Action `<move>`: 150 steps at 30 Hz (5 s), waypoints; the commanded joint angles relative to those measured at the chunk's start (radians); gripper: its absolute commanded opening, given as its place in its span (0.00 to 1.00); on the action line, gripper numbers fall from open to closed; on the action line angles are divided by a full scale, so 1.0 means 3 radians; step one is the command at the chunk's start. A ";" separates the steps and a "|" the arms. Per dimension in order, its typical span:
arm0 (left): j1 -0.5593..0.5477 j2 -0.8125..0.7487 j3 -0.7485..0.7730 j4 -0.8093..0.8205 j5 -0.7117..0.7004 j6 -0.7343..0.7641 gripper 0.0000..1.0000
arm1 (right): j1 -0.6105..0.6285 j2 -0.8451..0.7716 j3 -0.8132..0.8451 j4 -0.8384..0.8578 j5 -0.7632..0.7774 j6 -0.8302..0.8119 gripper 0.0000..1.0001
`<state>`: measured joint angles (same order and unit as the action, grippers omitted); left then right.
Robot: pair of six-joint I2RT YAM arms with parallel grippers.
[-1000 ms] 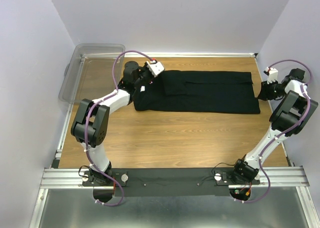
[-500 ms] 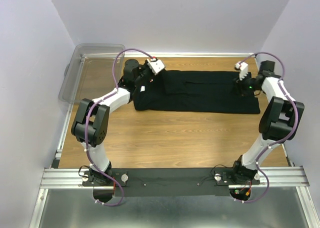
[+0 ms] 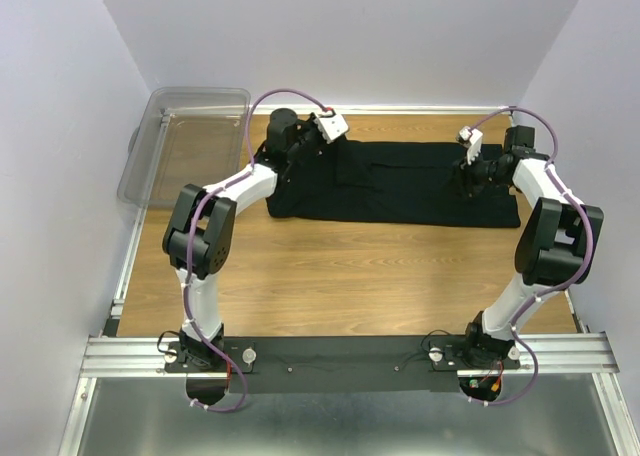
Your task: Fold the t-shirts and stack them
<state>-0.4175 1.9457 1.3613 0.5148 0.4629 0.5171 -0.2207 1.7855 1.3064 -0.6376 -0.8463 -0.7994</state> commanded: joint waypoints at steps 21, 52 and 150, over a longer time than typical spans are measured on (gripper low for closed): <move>-0.0275 0.0667 0.1056 -0.0596 -0.0214 0.0342 0.00 | -0.0001 -0.0240 -0.0371 0.0167 -0.0135 0.0180 0.60; 0.0113 -0.1881 0.0103 -0.1266 -0.1739 -0.2040 0.89 | 0.2192 0.0209 0.0342 0.1240 0.2239 0.1328 0.60; -0.0224 -0.4481 -0.2681 -0.2637 -0.3175 -0.5078 0.74 | 0.3047 0.0410 -0.0852 0.2034 0.2899 0.0379 0.13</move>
<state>-0.4862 0.6121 0.6106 -0.2195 -0.4950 -1.0569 0.6926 1.9064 1.0859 0.0349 0.0460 -0.7067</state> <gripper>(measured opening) 0.747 0.251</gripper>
